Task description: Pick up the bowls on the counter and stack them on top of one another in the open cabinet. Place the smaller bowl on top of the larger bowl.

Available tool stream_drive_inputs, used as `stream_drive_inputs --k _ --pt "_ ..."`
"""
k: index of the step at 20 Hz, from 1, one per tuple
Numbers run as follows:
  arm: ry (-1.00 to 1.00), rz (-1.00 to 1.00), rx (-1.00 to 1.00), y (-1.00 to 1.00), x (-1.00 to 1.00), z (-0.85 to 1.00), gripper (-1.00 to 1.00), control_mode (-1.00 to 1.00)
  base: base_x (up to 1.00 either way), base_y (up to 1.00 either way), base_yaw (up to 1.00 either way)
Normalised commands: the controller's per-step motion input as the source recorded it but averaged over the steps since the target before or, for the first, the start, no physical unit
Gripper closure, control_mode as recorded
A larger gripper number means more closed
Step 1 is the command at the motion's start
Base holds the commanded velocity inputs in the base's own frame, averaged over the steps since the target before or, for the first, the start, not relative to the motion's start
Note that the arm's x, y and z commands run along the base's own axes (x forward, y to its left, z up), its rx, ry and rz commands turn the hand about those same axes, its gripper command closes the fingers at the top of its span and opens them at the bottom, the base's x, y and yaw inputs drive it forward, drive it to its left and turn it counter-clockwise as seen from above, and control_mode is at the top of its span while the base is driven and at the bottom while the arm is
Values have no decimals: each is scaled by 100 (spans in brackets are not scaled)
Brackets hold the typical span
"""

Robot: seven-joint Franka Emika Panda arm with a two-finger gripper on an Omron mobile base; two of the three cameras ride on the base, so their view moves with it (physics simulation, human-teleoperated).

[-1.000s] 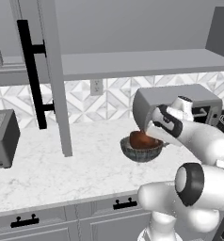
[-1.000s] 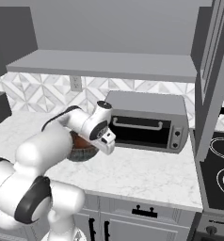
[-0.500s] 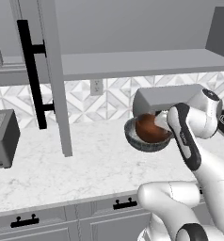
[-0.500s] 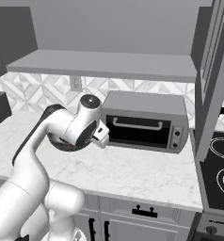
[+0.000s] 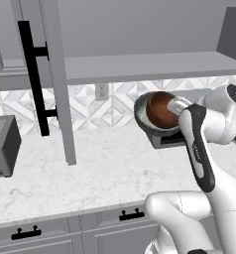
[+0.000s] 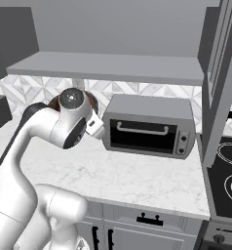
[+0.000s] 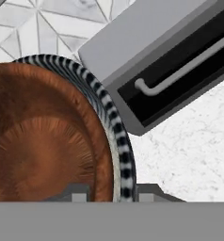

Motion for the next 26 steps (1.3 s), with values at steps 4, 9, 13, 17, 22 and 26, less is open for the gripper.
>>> stream_drive_inputs --k 4,9,13,17,22,26 --pt "-17 -19 4 -1 -2 100 100 -100 0 0 0" --pt "-10 -20 4 -5 9 100 100 -100 0 0 0" --pt "-1 -24 7 0 71 100 100 -100 0 0 0" --pt "0 -24 10 0 100 100 100 -100 0 0 0" --pt "0 -15 9 0 99 41 100 -100 0 0 0" --pt "0 -8 4 0 82 -40 100 -100 0 0 0"
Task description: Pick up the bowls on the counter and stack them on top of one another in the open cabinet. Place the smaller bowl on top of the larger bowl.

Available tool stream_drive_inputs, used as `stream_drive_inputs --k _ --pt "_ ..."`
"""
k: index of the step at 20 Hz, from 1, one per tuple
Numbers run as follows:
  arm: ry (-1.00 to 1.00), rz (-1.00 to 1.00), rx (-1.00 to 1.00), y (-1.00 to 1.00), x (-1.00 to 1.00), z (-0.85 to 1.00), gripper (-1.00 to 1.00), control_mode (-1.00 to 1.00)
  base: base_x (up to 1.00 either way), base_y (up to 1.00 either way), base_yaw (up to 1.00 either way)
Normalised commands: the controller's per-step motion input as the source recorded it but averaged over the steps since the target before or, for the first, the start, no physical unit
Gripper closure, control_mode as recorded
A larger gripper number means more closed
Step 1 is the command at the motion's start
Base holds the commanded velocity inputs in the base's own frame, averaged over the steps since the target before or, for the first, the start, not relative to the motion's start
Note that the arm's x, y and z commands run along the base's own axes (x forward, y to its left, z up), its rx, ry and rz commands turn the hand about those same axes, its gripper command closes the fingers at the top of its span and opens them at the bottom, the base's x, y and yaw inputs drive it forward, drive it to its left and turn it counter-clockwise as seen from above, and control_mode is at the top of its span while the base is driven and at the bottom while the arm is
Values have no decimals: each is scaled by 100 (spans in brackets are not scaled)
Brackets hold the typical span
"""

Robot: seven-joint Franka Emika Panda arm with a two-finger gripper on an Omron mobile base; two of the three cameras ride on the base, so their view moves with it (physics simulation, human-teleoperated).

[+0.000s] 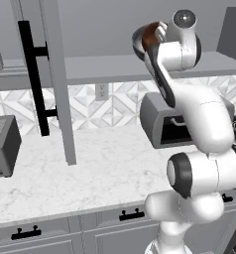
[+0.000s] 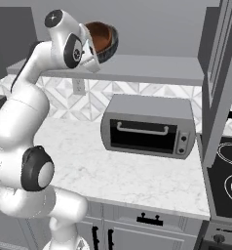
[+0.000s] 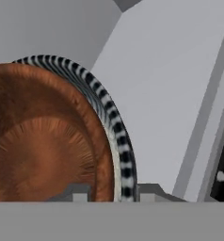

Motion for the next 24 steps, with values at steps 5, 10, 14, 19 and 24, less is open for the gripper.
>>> stream_drive_inputs --k 5,10,14,19,24 --pt "0 -4 4 0 95 -31 100 -100 0 0 0" --pt "-1 0 0 0 98 -38 -100 -100 0 0 0" --pt "-5 1 0 -6 0 -6 -100 -100 0 0 0" --pt "-25 0 7 -38 -84 6 -100 -100 0 0 0" --pt "-32 0 10 -51 -100 -41 -100 -100 0 0 0"
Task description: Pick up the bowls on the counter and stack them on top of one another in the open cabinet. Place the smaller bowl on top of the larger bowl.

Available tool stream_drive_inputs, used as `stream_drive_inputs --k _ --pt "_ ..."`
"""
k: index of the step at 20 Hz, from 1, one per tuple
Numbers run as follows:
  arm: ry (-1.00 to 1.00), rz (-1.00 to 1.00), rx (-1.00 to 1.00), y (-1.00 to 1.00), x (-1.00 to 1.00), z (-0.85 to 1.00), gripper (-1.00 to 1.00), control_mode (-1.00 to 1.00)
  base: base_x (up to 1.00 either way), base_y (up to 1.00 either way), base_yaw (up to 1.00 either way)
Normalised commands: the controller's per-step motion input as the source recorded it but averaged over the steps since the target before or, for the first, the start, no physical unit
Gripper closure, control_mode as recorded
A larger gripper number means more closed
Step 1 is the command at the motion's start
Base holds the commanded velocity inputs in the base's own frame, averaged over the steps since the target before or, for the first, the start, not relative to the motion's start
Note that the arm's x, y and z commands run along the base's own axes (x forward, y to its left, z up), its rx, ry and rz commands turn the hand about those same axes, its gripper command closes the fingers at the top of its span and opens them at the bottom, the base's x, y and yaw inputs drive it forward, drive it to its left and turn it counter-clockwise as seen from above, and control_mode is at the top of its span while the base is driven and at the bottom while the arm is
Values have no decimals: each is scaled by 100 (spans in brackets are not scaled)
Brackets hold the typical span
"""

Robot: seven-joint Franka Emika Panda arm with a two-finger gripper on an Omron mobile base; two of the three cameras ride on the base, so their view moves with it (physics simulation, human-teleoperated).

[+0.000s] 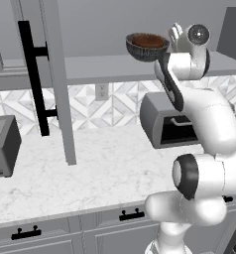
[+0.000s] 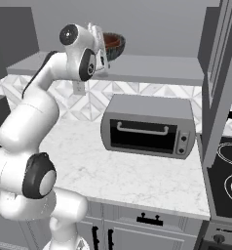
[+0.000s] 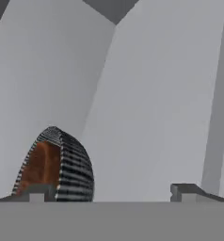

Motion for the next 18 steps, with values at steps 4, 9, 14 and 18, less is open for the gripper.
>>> stream_drive_inputs --k 4,9,14,18 --pt "-24 0 13 -68 -100 -97 -100 -100 0 0 0" --pt "-25 0 21 -91 -100 -80 -100 -100 0 0 0" --pt "-48 0 17 -81 -100 12 -100 -100 0 0 0" --pt "-37 -2 5 -23 -51 29 -100 -100 0 0 0"
